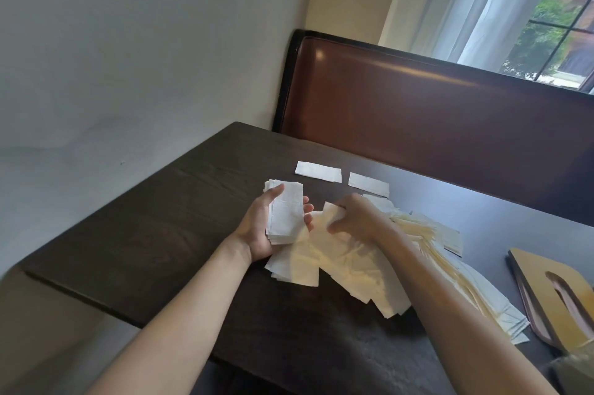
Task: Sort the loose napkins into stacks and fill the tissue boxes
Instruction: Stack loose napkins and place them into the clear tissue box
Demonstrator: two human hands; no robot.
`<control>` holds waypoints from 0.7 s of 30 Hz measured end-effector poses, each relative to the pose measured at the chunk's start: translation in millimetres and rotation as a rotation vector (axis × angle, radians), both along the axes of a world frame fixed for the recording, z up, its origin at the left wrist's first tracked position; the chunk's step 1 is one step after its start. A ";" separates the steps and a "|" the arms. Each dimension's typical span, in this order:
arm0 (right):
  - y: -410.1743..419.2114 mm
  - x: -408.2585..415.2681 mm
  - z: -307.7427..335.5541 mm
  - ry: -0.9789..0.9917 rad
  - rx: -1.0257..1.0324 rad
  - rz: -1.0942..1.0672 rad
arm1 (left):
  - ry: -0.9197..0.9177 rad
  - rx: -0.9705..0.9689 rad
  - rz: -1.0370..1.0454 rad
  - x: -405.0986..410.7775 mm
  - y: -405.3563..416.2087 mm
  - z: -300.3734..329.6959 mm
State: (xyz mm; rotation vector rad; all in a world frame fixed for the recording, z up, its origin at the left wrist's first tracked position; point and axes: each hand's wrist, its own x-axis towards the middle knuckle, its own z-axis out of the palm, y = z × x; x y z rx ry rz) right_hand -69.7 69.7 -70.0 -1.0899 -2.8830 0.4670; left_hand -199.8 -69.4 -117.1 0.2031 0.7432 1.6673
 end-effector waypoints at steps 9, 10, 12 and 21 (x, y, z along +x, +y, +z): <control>-8.0 9.9 44.2 0.690 -0.547 -0.027 | -0.035 0.016 0.136 -7.8 5.5 -4.3; -9.0 10.8 50.6 0.760 -0.637 -0.014 | -0.045 0.024 0.150 -9.9 5.7 -5.4; -11.2 9.5 57.9 0.894 -0.823 0.018 | -0.032 0.056 0.130 -10.9 5.3 -5.4; -27.4 -11.6 12.6 0.641 -0.564 -0.111 | 0.067 0.136 0.006 -0.5 2.4 -5.2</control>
